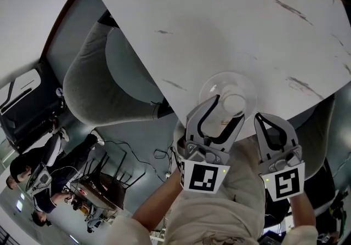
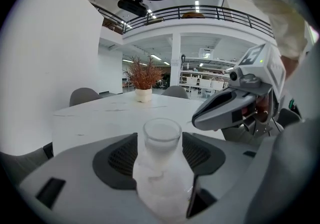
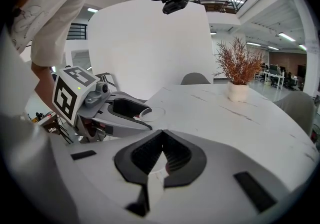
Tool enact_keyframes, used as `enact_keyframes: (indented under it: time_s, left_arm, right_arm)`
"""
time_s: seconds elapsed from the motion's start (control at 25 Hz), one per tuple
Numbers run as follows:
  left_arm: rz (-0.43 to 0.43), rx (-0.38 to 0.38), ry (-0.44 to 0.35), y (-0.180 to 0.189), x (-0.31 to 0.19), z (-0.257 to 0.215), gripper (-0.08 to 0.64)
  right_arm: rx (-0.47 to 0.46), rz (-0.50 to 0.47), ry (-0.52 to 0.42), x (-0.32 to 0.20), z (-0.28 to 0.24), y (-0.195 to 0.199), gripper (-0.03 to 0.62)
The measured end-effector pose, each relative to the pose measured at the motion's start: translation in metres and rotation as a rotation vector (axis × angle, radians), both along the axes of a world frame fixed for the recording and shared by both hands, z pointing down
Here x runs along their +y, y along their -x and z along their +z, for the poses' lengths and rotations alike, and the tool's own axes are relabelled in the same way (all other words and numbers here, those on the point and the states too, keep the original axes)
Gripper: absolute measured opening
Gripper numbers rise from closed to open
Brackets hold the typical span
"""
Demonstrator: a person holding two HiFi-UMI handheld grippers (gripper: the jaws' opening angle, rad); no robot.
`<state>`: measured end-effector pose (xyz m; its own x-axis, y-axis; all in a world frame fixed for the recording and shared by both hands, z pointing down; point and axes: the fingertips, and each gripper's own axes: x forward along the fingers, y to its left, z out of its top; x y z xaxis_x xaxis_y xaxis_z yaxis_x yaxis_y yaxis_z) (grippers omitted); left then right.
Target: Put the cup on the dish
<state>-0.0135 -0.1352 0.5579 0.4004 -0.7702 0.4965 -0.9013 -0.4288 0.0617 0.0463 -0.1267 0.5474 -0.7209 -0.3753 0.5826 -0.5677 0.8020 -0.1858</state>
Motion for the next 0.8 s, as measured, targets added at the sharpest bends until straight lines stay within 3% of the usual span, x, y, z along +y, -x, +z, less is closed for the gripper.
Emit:
enact_keyframes:
  time_s: [0.36,0.56,0.8]
  left_arm:
    - [-0.006,-0.032,0.007,0.013,0.023,-0.032,0.27]
    - [-0.005,-0.002,0.021,0.009,0.035,-0.052,0.267]
    - [-0.057,-0.006,0.026,0.026,0.039,-0.082,0.067]
  right_arm:
    - [-0.017,-0.027,-0.053,0.006,-0.033,0.011,0.005]
    - [-0.042,-0.012,-0.079,0.01,-0.055,0.016,0.005]
    - [-0.054,-0.017,-0.109,0.011,-0.075,0.015,0.005]
